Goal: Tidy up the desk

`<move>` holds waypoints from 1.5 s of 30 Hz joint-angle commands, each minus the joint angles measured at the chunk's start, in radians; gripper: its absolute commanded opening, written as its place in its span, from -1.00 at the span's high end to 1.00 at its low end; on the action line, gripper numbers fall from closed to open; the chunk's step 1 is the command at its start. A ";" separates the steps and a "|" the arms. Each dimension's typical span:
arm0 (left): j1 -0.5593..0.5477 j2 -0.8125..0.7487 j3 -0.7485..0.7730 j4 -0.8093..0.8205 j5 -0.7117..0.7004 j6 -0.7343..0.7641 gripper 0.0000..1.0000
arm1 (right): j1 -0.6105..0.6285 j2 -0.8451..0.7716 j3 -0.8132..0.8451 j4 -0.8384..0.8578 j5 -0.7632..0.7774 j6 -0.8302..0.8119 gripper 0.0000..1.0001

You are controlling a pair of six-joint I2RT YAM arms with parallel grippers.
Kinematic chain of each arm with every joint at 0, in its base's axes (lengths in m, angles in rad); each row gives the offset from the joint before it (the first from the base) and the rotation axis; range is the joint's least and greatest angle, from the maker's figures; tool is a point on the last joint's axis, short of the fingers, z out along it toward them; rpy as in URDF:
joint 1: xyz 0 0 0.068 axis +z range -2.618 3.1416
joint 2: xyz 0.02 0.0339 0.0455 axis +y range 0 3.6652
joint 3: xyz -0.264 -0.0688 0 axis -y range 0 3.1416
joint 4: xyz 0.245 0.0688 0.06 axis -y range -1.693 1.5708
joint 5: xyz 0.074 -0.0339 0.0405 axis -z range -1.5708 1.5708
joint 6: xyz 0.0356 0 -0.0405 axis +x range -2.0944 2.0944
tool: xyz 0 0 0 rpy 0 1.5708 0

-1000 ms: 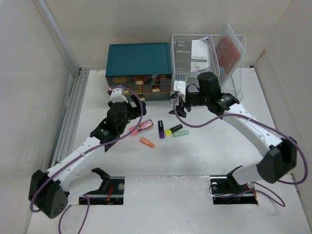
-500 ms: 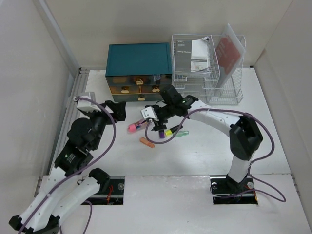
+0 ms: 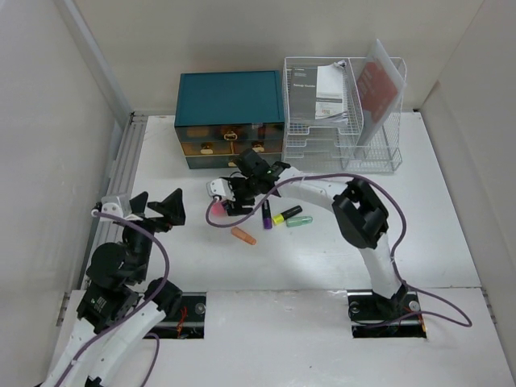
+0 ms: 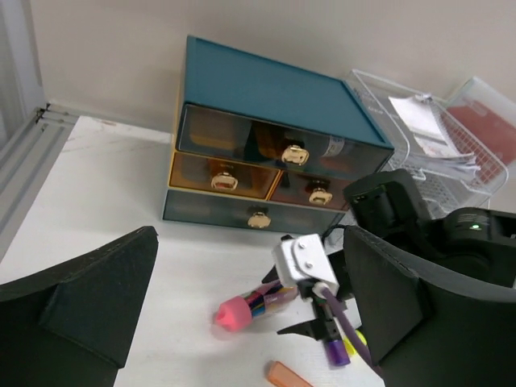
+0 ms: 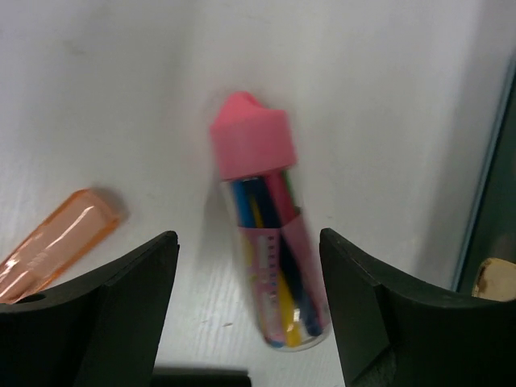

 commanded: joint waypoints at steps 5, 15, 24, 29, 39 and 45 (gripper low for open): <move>-0.004 -0.057 -0.013 0.046 -0.007 0.024 -0.99 | 0.010 0.101 0.156 0.035 0.173 0.139 -0.50; -0.004 -0.017 -0.023 0.055 0.050 0.024 -0.99 | 0.019 0.161 0.217 -0.129 0.167 0.116 -0.40; -0.004 0.050 -0.032 0.073 0.050 0.008 -0.88 | 0.019 0.126 0.164 -0.186 0.109 0.098 0.78; 0.007 0.253 0.005 0.083 0.026 -0.056 -0.63 | 0.019 -0.081 0.073 -0.087 0.124 0.242 1.00; 0.231 0.616 0.086 0.144 0.236 -0.156 -0.50 | -0.077 -0.509 -0.020 -0.019 0.400 0.599 1.00; 0.344 0.797 0.106 0.282 0.458 -0.156 -0.50 | -0.244 -0.629 -0.001 -0.033 0.241 0.685 1.00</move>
